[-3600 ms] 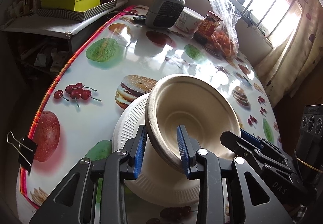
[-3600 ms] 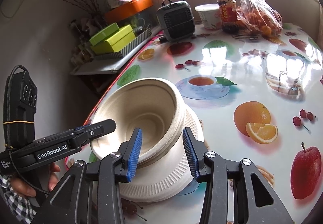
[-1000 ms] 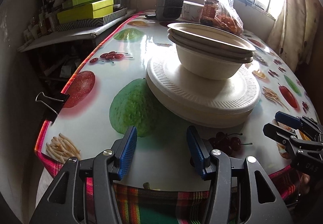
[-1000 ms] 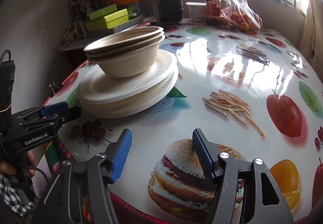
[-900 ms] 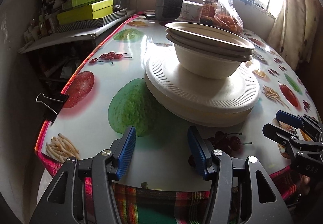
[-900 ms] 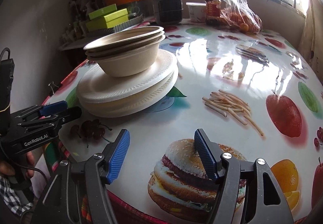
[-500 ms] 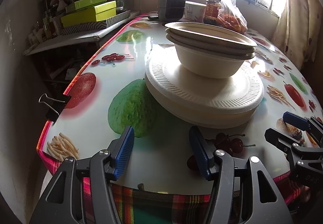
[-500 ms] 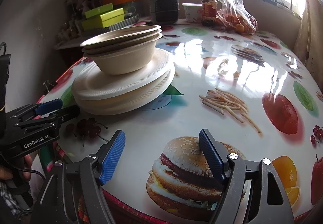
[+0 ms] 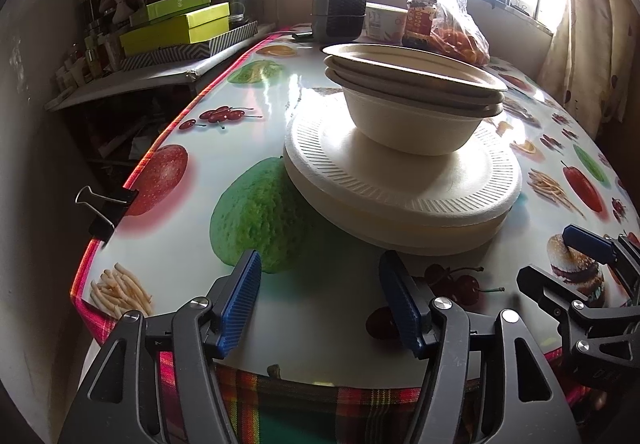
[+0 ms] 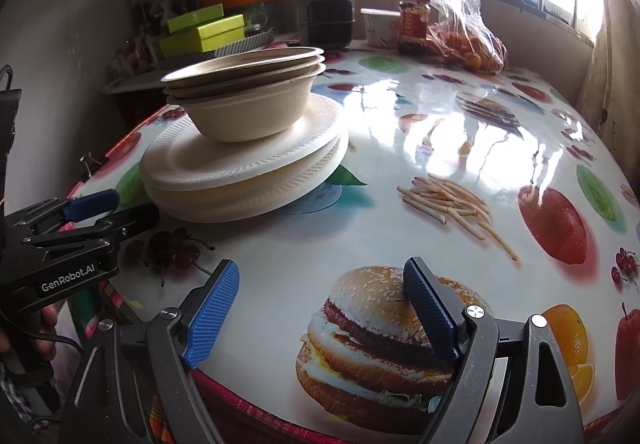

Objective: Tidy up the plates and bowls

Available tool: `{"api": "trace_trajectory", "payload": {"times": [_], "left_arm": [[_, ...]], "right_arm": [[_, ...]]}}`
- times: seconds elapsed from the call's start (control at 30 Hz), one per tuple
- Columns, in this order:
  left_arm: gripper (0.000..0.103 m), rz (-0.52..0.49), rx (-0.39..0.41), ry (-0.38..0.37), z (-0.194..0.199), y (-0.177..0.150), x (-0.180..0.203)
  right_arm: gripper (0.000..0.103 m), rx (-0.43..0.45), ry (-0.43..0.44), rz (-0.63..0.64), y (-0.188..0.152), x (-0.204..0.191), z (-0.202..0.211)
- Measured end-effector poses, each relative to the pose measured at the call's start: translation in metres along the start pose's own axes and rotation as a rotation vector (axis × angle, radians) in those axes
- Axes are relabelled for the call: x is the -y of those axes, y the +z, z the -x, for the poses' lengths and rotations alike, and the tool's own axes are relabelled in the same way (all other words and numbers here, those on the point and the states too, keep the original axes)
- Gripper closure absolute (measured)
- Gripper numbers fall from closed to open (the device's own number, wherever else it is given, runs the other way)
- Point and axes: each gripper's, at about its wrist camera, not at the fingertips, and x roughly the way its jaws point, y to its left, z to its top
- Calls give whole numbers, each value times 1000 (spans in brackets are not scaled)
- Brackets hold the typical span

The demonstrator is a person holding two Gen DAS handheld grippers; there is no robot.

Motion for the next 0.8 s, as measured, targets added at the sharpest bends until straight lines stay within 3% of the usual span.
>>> {"api": "trace_trajectory", "payload": {"times": [0.8], "left_arm": [[40, 1, 2, 0, 0, 0, 0]], "right_arm": [[16, 5, -26, 15, -2, -4, 0]]}}
